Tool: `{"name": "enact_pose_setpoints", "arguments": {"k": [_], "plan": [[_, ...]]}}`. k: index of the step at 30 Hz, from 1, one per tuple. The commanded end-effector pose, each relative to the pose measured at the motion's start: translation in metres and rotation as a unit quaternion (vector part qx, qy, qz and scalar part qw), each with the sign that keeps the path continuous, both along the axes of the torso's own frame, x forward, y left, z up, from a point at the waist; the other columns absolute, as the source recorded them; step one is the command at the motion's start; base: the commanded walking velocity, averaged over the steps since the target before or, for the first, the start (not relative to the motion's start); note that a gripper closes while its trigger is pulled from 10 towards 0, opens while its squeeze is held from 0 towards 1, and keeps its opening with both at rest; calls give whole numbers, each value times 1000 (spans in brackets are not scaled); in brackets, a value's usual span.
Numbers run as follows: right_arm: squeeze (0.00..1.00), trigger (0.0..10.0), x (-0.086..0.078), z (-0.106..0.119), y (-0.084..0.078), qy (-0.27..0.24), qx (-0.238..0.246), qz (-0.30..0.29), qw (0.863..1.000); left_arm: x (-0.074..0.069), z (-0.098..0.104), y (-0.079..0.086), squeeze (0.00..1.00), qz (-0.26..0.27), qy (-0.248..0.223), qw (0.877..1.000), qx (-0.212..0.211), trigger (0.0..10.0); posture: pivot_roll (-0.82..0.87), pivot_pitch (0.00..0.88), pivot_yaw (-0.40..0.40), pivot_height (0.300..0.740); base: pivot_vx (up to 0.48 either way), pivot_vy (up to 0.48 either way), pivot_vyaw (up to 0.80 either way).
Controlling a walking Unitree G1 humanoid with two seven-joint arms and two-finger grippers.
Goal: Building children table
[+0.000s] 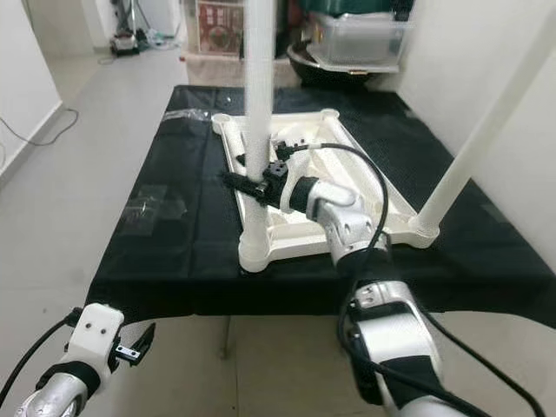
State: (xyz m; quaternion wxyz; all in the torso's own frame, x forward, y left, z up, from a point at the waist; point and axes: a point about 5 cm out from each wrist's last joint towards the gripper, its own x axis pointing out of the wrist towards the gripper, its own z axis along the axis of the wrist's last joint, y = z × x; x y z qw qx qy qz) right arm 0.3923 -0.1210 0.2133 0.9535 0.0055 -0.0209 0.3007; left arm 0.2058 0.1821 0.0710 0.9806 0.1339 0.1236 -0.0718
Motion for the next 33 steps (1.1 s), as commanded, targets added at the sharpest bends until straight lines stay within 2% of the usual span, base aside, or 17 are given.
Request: {"name": "enact_pose_setpoints", "arguments": {"k": [1, 2, 3, 5, 8, 11, 14, 15, 19, 20, 25, 26, 29, 30, 31, 32, 33], "plan": [[0, 0, 5, -27, -53, 54, 3, -240, 969, -5, -4, -1, 0, 2, 7, 1000, 4, 10000, 125, 0, -81, 740, 0, 0, 0], [0, 0, 5, -27, -53, 54, 3, -240, 969, -5, -4, -1, 0, 2, 7, 1000, 4, 10000, 125, 0, -81, 740, 0, 0, 0], [0, 0, -6, -49, -60, 83, 7, -307, 948, -4, -4, -1, 0, 1, 6, 1000, 4, 10000, 129, 0, -80, 740, 0, 0, 0], [0, 0, -33, -70, -52, 80, 34, -368, 926, -2, -2, -1, 0, 3, 3, 1000, -1, 10000, 121, 0, -68, 740, 0, 0, 0], [0, 0, -47, -72, -36, 67, 44, -366, 927, -1, -1, -1, 0, 6, 3, 1000, -2, 10000, 118, 0, -50, 740, 0, 0, 0], [0, 0, -49, -71, -8, 70, 50, -354, 931, 1, -1, -4, 0, -5, 2, 1000, 0, 10000, 111, 0, -39, 740, 0, 0, 0], [0, 0, -46, -67, 10, 77, 56, -351, 931, 4, 0, -6, 0, -10, 0, 1000, -3, 10000, 111, 0, -38, 740, 0, 0, 0], [0, 10000, -35, -59, 24, 88, 36, -306, 947, 8, 2, -4, 0, -8, -3, 1000, -2, 10000, 109, 0, -41, 740, 0, 0, 0], [0, 10000, -34, -42, 24, 62, 63, -290, 953, 9, 3, -2, 0, -5, -7, 1000, -2, 10000, 107, 0, -44, 740, 0, 0, 0], [1000, 10000, -31, -31, 21, 47, 78, -267, 959, 9, 3, -1, 0, -3, -6, 1000, -1, 10000, 111, 0, -47, 740, 0, 0, 0], [1000, 10000, -25, -16, 13, 14, 66, -241, 968, 8, 3, -1, 0, -2, -7, 1000, -2, 10000, 112, 0, -49, 740, 0, 0, 0], [0, 10000, -20, -1, 11, -9, 73, -172, 982, 7, 2, -1, 0, -1, -6, 1000, -2, 10000, 113, 0, -52, 740, 0, 0, 0], [0, 10000, -20, -1, 11, -9, 73, -172, 982, 7, 2, -1, 0, -1, -6, 1000, -2, 10000, 113, 0, -52, 740, 0, 0, 0], [0, 10000, -24, 14, 8, -5, 104, -2, 995, 7, 1, -2, 0, -1, -6, 1000, -2, 10000, 110, 0, -54, 740, 0, 0, 0], [0, 10000, -35, 15, 8, 2, 95, 147, 985, 7, 1, -3, 0, -3, -5, 1000, -2, 10000, 115, 0, -57, 740, 0, 0, 0], [0, 10000, -35, 15, 8, 2, 95, 147, 985, 7, 1, -3, 0, -3, -5, 1000, -2, 10000, 115, 0, -57, 740, 0, 0, 0], [0, 10000, -45, 10, 10, 14, 81, 254, 964, 8, 1, -4, 0, -4, -6, 1000, -2, 10000, 119, 0, -59, 740, 0, 0, 0]]}}
